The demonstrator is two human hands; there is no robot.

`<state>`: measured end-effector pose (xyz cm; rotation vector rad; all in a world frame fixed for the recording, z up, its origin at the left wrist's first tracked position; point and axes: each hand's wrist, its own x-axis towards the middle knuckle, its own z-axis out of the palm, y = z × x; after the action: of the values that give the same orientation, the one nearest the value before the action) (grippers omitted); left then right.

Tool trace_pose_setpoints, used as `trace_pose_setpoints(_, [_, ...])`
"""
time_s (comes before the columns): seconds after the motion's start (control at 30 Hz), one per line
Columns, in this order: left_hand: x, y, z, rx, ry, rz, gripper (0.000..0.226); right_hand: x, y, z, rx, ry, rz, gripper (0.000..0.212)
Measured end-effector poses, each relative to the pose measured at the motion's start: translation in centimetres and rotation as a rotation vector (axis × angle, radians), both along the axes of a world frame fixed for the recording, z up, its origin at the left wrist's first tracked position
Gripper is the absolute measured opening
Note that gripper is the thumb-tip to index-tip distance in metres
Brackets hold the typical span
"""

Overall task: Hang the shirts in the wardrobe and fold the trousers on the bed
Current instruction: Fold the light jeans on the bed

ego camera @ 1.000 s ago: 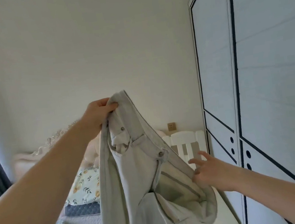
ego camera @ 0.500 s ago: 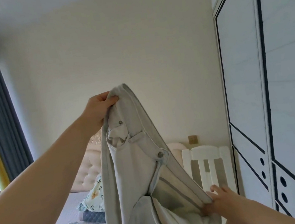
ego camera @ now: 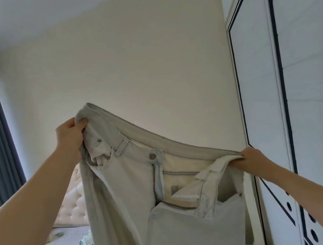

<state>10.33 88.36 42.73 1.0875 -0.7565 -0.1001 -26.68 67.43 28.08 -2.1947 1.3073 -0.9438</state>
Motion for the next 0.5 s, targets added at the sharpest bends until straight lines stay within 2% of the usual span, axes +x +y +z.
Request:
trace_pose_setpoints(0.13, [2.0,-1.9,-0.2,0.003,0.015,0.016,0.018,-0.2,-0.2,5.8,0.092,-0.422,0.062,0.030])
trace_pose_setpoints(0.27, [3.9,-4.7,-0.2,0.032,-0.098,0.050,0.015,-0.2,-0.5,11.2,0.075,-0.571,0.099,0.016])
trace_pose_setpoints(0.37, [4.4,-6.8,0.0,0.077,-0.284,0.077,0.019,-0.1,-1.9,14.2,-0.027,-0.462,0.092,0.021])
trace_pose_setpoints(0.43, [4.6,-8.1,-0.1,0.117,-0.365,0.082,0.020,-0.3,-2.6,16.0,-0.164,-0.200,0.079,0.022])
trace_pose_setpoints(0.5, [5.0,-9.5,-0.5,0.140,-0.433,-0.008,0.027,-0.4,-3.4,17.3,-0.255,0.084,0.031,0.029])
